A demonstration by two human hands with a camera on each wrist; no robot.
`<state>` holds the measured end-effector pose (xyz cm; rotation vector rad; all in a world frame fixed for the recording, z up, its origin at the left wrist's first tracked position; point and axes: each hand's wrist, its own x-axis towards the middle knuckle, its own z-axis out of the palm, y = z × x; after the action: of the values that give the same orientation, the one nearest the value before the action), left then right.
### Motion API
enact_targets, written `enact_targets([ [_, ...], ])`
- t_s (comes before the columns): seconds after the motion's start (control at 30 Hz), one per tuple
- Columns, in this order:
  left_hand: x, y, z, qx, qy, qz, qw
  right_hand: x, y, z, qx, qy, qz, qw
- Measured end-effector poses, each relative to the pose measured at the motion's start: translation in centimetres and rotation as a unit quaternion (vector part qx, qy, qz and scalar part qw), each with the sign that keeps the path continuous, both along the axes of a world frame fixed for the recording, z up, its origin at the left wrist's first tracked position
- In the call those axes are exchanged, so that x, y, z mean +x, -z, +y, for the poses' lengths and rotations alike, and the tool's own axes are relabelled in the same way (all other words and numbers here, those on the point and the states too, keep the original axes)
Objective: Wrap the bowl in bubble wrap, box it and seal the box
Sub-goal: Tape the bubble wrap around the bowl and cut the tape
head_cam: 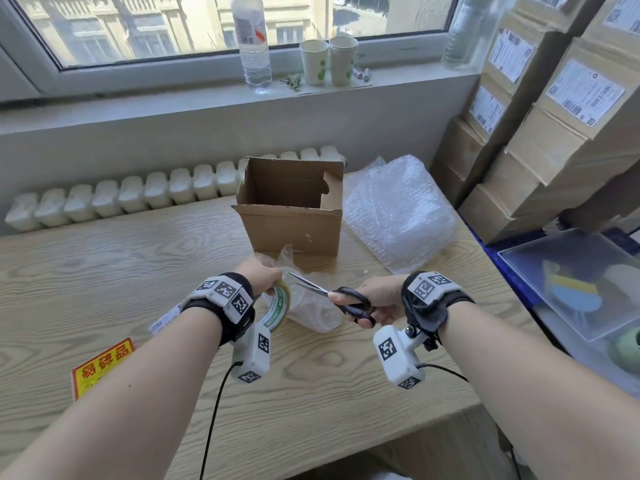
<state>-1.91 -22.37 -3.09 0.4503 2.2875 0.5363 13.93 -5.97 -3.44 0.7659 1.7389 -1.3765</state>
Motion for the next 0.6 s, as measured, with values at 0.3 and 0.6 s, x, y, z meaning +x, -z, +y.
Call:
enact_targets([
  [0.3,-0.4,0.5,-0.6,0.015,-0.012,-0.036,0.999,-1.7,0.4,0.2,0.016,-0.013,0.016,1.000],
  [0.6,-0.7,0.6,-0.3,0.004,-0.005,-0.037,0.999,-2.0,0.2,1.2,0.029,-0.032,0.048,0.998],
])
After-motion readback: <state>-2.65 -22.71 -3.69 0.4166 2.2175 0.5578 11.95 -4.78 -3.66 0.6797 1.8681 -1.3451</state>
